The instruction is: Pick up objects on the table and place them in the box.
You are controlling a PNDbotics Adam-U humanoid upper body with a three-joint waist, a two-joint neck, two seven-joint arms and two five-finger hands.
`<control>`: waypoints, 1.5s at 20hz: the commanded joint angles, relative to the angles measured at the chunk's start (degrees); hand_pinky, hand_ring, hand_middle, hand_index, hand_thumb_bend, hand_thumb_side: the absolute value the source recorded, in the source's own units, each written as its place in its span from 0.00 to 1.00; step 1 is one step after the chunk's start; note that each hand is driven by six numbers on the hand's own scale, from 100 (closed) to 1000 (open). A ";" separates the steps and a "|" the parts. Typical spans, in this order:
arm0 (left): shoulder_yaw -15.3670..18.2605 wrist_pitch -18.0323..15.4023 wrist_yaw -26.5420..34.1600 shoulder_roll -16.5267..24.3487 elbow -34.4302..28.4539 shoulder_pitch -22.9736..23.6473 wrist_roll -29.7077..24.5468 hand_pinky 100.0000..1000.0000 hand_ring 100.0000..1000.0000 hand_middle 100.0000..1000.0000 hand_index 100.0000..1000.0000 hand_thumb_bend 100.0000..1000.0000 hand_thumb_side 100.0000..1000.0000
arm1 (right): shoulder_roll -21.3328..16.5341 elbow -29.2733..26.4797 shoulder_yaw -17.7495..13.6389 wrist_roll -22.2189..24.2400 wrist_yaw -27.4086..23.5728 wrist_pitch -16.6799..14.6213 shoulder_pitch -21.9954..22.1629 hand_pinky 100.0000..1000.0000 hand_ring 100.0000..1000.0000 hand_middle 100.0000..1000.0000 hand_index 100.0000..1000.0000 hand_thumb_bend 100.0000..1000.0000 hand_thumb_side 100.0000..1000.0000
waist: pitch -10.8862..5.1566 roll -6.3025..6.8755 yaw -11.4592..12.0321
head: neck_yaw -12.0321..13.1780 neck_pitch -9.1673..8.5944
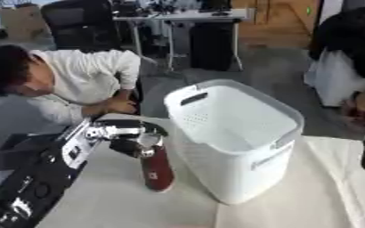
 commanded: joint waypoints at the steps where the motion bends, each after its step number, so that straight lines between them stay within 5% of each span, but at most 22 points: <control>1: -0.01 -11.43 -1.01 0.10 0.80 -0.24 -12.41 0.79 1.00 1.00 1.00 0.36 0.62 | 0.01 -0.62 -0.16 10.96 -0.04 -10.87 -1.28 0.04 0.35 0.41 0.61 0.00 1.00 | -0.35 -0.10 -0.03 | 0.38 -0.51; 6: 0.00 -11.46 -2.04 -0.06 1.11 -0.23 -12.97 0.73 1.00 1.00 1.00 0.33 0.54 | 0.05 -0.62 -0.15 10.96 -0.05 -10.86 -1.31 0.04 0.35 0.41 0.61 0.00 1.00 | -0.34 -0.09 -0.06 | 0.36 -0.56; 20: -0.32 -12.18 -3.33 -0.52 1.92 -0.06 -13.70 0.52 0.79 1.00 1.00 0.28 0.50 | 0.04 -0.62 -0.14 11.17 -0.06 -10.81 -1.30 0.04 0.35 0.41 0.61 0.00 1.00 | -0.31 -0.09 0.03 | 0.46 -0.51; 23: -0.30 -12.23 -3.64 -0.46 1.91 -0.04 -13.70 0.45 0.70 0.98 1.00 0.22 0.41 | 0.04 -0.62 -0.14 11.20 -0.08 -10.79 -1.28 0.04 0.35 0.41 0.61 0.00 1.00 | -0.34 -0.07 0.04 | 0.45 -0.54; 30: -0.10 -12.10 -3.26 -0.45 1.88 -0.22 -13.70 0.42 0.67 0.93 1.00 0.20 0.42 | 0.01 -0.62 -0.15 11.26 -0.08 -10.77 -1.26 0.04 0.35 0.41 0.61 0.00 1.00 | -0.34 -0.07 0.06 | 0.43 -0.56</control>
